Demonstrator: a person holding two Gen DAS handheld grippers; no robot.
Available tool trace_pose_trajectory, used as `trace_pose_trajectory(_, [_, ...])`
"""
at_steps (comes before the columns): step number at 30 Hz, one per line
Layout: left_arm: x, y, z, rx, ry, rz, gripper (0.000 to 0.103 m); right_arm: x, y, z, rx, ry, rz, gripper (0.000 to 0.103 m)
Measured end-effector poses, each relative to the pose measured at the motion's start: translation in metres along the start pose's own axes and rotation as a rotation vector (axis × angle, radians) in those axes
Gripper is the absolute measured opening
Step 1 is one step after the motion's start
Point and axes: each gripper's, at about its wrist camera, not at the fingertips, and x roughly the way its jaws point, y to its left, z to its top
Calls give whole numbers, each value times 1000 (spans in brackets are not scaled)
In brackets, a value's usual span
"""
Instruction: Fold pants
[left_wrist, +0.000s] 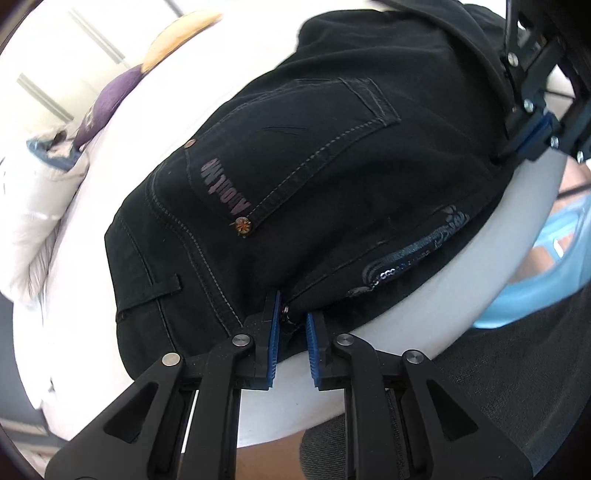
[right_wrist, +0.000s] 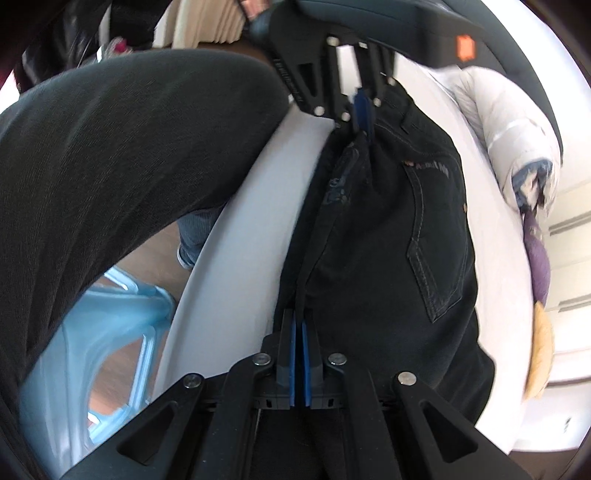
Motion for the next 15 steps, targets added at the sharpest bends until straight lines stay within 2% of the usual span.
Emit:
trace_pose_trajectory(3, [-6,-1,-4,13,29,30,23,1,5,-1,-7,-1,-20,6])
trace_pose_trajectory(4, [-9,0,-6,18,48,38,31,1,7,-1,-11,0,-32,7])
trace_pose_trajectory(5, [-12,4,-9,14,73,42,58,2,8,-1,-10,1,-39,7])
trace_pose_trajectory(6, [-16,8,-11,7,89,47,73,2,9,-1,1,1,-42,7])
trace_pose_trajectory(7, [-22,14,-14,-1,86,53,84,2,7,-1,14,0,-40,7])
trace_pose_trajectory(10, [-43,36,-14,-98,74,67,84,2,5,-1,40,-4,-45,7])
trace_pose_trajectory(11, [-51,44,-8,-147,44,45,84,2,5,-1,47,-4,-51,7])
trace_pose_trajectory(13, [-64,49,10,-213,-26,-2,84,3,6,-1,61,-7,-68,7])
trace_pose_trajectory(15, [-64,43,38,-223,-67,-28,84,3,6,-1,85,-13,-86,7])
